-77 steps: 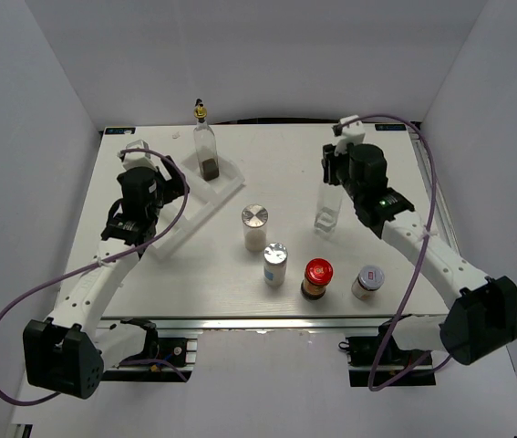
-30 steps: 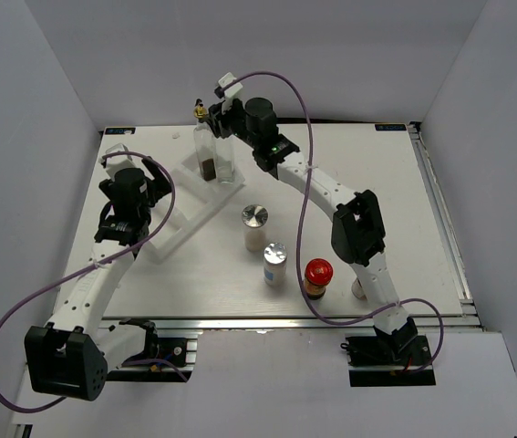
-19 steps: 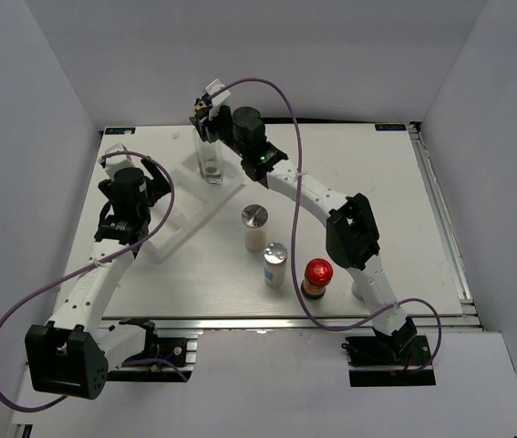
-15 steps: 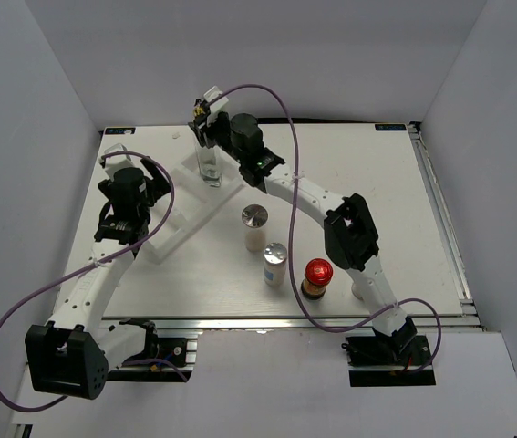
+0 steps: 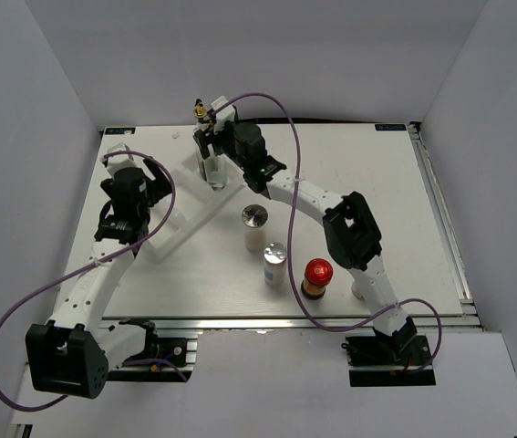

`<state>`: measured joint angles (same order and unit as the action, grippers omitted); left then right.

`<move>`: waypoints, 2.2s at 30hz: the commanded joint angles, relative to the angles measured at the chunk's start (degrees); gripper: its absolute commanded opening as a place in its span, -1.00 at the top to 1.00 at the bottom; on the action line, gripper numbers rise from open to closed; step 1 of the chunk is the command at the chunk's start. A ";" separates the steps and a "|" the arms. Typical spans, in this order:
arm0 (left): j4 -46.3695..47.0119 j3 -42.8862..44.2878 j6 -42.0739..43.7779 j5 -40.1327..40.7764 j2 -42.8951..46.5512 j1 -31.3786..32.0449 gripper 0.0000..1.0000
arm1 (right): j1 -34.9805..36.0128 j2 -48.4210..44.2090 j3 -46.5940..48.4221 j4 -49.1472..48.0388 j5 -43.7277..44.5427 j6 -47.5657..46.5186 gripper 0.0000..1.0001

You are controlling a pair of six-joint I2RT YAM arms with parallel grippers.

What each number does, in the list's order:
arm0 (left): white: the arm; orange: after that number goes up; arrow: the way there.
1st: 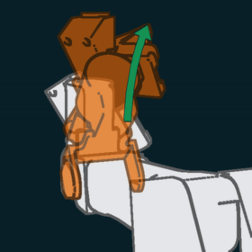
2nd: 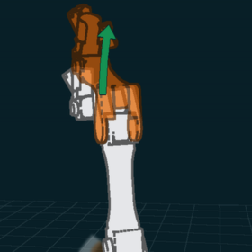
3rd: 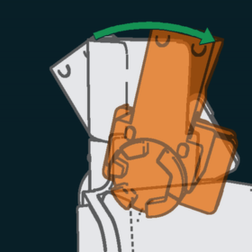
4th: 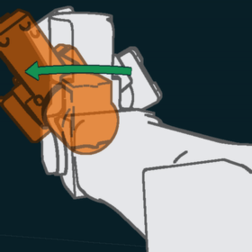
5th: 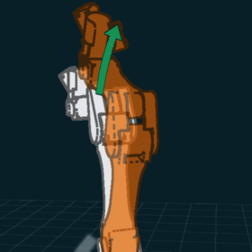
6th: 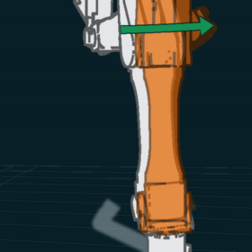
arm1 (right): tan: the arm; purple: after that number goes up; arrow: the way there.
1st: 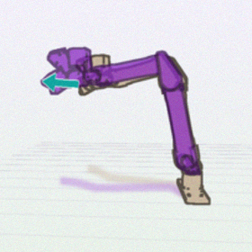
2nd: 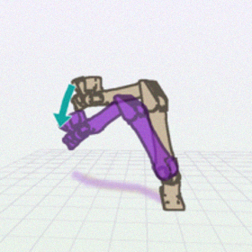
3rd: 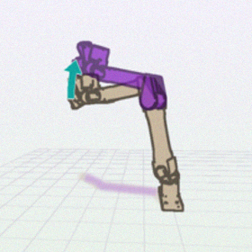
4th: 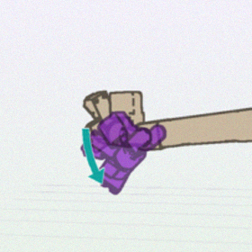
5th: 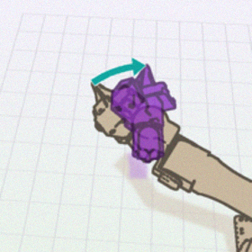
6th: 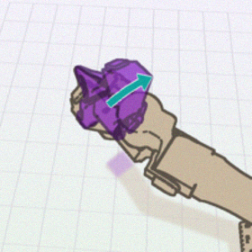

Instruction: Organize the condiment bottles

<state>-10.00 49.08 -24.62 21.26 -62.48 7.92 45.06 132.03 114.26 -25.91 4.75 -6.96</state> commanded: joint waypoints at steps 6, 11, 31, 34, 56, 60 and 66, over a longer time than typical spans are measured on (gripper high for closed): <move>2.27 -1.71 2.12 -5.69 1.22 -0.37 -0.96 | 0.47 -10.55 -3.25 -1.43 1.31 0.90 -0.79; 1.48 -1.62 2.65 -7.63 2.27 -0.37 -0.96 | 0.47 -15.91 -7.20 4.46 2.10 3.18 -0.79; 8.07 -3.73 7.04 -29.69 2.63 16.14 -0.96 | -5.50 -62.75 -55.00 20.19 27.49 14.95 -0.79; 7.63 -3.03 8.36 -31.19 1.49 18.70 -0.96 | -11.82 -68.12 -60.45 22.65 26.19 19.16 -0.79; -1.60 10.06 13.28 -10.79 -18.99 33.38 -0.96 | -21.77 -82.55 -73.03 22.48 23.99 20.85 -0.79; -0.81 11.47 13.46 -10.27 -21.63 33.91 -0.96 | -22.03 -81.93 -72.95 22.75 23.29 20.76 -0.79; -3.79 14.20 13.99 -9.66 -24.09 34.70 -0.66 | -22.47 -82.89 -73.74 22.57 24.42 20.41 -0.79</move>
<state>-9.13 61.89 -12.03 9.21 -85.91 42.13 23.18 50.24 41.32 -0.97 28.14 14.13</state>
